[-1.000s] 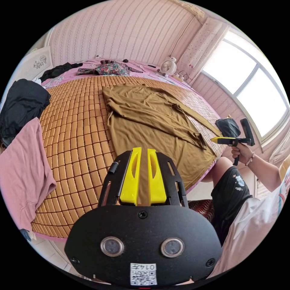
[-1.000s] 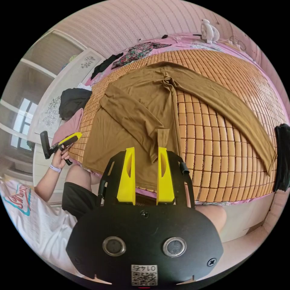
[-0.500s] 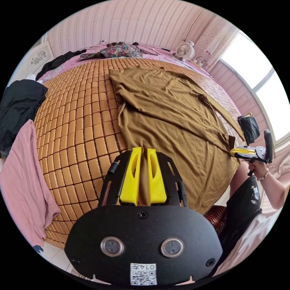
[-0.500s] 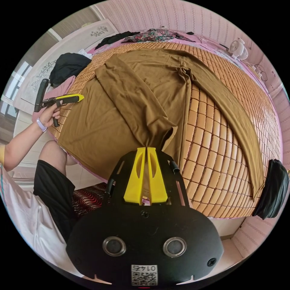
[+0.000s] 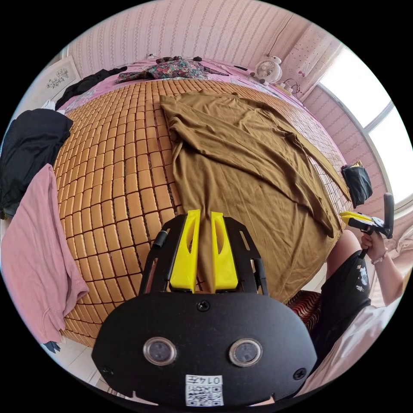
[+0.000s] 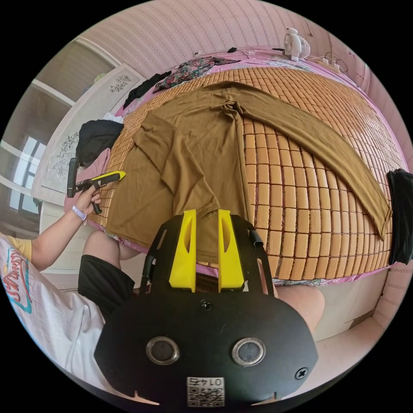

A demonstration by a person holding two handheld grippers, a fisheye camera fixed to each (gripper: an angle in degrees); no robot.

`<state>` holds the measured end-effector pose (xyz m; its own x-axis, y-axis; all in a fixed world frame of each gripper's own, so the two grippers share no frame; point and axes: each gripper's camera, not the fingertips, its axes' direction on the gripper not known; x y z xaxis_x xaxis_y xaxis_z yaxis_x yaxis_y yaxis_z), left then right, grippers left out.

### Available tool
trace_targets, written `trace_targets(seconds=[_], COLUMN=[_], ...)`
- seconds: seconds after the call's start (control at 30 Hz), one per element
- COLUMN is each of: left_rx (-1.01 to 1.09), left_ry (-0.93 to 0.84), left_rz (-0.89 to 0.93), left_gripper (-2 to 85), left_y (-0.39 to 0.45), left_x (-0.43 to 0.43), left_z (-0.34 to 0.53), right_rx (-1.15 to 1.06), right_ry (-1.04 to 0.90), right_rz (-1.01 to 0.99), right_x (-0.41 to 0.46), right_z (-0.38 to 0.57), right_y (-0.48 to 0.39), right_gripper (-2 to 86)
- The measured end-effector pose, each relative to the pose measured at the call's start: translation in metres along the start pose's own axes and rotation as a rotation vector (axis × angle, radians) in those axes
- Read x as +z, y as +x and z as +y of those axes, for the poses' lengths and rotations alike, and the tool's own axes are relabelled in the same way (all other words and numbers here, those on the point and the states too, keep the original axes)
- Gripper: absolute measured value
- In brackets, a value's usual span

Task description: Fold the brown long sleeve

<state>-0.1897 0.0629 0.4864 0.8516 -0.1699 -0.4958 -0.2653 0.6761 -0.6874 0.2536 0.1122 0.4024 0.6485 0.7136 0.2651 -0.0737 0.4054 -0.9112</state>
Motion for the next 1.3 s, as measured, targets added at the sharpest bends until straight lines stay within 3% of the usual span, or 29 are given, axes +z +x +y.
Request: trace_targets(seconds=[0.17,0.43,0.53,0.63,0.73,1.0,1.13,1.3], left_rx=[0.081,0.072,0.062,0.069,0.131,0.318,0.350,0.369], left_ry=[0.003,0.036,0.039,0.060,0.162,0.156,0.110,0.110], left_rz=[-0.056,-0.015,-0.011,-0.010,-0.047,-0.173,-0.266,-0.219], left_gripper=[1.7,0.9,2.0,3.1,4.5,7.0,6.1,5.7], left_y=[0.005,-0.009,-0.013,-0.018,-0.027,-0.041,-0.042,-0.049], left_x=[0.014,0.027,0.030,0.022,0.003,0.043,0.072,0.085], left_z=[0.004,0.013,0.017,0.019,0.014,-0.053,-0.074,-0.083], right_rx=[0.023,0.062,0.077,0.023,-0.097,-0.537,-0.560,-0.558], right_ry=[-0.087,0.010,-0.091,-0.180,-0.074,0.075,0.072,-0.061], right_rz=[0.076,0.142,0.144,0.237,0.194,-0.132,-0.192,-0.121], right_x=[0.032,-0.019,0.000,0.005,-0.018,0.066,0.132,0.210], right_z=[-0.013,0.008,0.010,0.005,-0.018,-0.215,-0.292,-0.347], right_y=[-0.016,0.004,0.025,0.025,0.007,-0.149,-0.202,-0.232], right_gripper=[2.7,1.5,1.9,2.8,3.7,6.2,5.7,2.7])
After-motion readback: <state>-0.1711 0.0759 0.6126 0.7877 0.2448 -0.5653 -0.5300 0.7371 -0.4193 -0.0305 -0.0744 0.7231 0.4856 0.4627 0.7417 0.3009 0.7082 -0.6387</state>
